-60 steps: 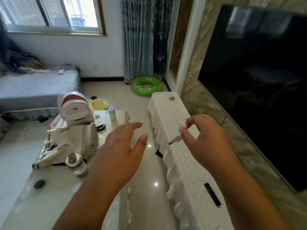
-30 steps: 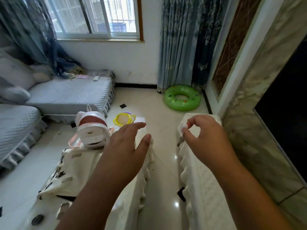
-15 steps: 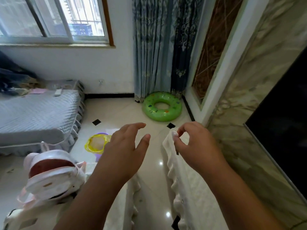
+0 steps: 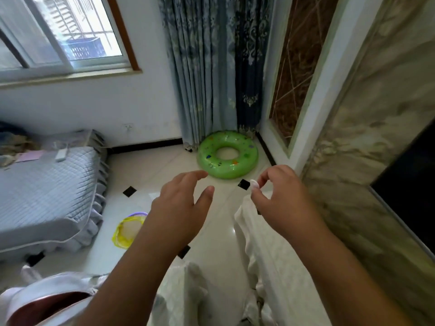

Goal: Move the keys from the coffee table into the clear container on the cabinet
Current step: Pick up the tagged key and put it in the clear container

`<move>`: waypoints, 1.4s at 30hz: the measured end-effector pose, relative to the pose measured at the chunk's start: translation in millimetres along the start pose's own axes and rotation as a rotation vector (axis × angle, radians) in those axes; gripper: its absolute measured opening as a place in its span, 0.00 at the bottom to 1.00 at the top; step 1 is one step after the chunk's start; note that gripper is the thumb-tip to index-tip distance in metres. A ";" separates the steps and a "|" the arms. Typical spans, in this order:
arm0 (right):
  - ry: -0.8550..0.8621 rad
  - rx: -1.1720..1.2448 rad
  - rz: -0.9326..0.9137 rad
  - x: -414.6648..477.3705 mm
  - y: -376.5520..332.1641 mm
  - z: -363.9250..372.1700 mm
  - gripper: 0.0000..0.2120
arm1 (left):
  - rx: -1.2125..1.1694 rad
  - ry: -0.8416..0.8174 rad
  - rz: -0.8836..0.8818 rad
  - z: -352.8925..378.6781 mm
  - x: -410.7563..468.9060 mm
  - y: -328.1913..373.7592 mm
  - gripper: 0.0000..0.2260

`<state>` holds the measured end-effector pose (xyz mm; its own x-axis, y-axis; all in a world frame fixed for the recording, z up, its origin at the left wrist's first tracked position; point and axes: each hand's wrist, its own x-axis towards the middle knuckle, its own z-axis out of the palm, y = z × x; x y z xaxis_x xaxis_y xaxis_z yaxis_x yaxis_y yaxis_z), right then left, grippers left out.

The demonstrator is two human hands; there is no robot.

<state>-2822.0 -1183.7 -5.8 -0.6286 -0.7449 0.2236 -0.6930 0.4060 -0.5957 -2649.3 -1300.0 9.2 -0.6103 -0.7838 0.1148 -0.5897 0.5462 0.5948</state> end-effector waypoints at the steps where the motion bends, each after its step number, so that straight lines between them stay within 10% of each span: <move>1: 0.000 0.012 0.009 16.2 7.8 1.6 0.08 | 0.013 0.002 0.005 5.1 16.5 2.8 0.18; 24: 0.229 0.001 0.233 232.0 175.4 -56.1 0.07 | 0.026 -0.201 0.271 134.3 289.5 135.7 0.18; 42: 0.531 -0.199 0.823 301.9 246.5 -22.3 0.09 | -0.135 -0.666 0.743 276.1 486.6 170.0 0.17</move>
<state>-3190.4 -1296.7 -67.9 -0.9821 0.1215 0.1438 0.0134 0.8068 -0.5907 -3192.6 -1507.0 -53.4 -0.9948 0.0891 0.0495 0.1000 0.7594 0.6429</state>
